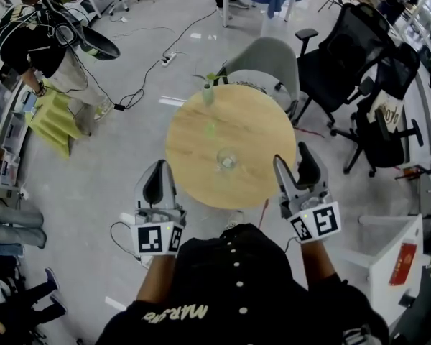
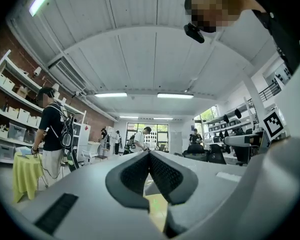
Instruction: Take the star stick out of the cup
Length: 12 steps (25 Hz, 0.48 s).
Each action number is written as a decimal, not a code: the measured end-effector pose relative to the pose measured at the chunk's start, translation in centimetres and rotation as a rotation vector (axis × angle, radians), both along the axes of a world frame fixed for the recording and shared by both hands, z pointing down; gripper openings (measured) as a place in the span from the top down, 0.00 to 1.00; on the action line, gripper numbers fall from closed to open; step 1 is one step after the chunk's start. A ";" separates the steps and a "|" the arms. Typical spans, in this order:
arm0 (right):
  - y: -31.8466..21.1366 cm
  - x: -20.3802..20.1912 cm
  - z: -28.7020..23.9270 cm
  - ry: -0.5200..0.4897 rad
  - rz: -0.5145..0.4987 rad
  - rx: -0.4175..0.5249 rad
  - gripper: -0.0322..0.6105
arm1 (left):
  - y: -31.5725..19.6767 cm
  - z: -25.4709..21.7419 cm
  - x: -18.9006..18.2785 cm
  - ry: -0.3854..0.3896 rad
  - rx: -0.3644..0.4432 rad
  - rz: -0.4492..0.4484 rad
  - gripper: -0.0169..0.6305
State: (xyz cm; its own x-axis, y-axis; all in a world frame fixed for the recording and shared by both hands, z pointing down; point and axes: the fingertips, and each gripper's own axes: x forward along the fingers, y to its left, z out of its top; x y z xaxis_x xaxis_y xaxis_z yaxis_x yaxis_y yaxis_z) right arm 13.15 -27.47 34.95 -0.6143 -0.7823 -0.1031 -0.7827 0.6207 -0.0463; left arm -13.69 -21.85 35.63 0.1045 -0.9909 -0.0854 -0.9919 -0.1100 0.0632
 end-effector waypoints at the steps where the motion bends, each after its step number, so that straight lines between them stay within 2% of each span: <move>1: -0.6 0.0 0.2 -0.001 -0.011 -0.005 0.56 | -0.6 0.0 0.1 -0.002 0.001 -0.008 0.98; 5: -2.7 -0.2 1.4 0.005 -0.039 -0.032 0.56 | -1.8 0.2 0.3 -0.014 -0.010 -0.024 0.98; 12: -5.2 -3.3 4.3 0.050 -0.064 -0.099 0.55 | -3.6 2.6 -1.9 -0.010 -0.088 -0.007 0.98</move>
State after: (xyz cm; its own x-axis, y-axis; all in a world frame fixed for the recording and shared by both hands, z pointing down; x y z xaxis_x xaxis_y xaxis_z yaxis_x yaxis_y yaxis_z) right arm 9.89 -32.64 39.25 -0.6655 -0.7464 0.0046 -0.7447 0.6635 -0.0714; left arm -15.60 -25.43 38.24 0.0979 -0.9952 0.0027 -0.9933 -0.0975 0.0620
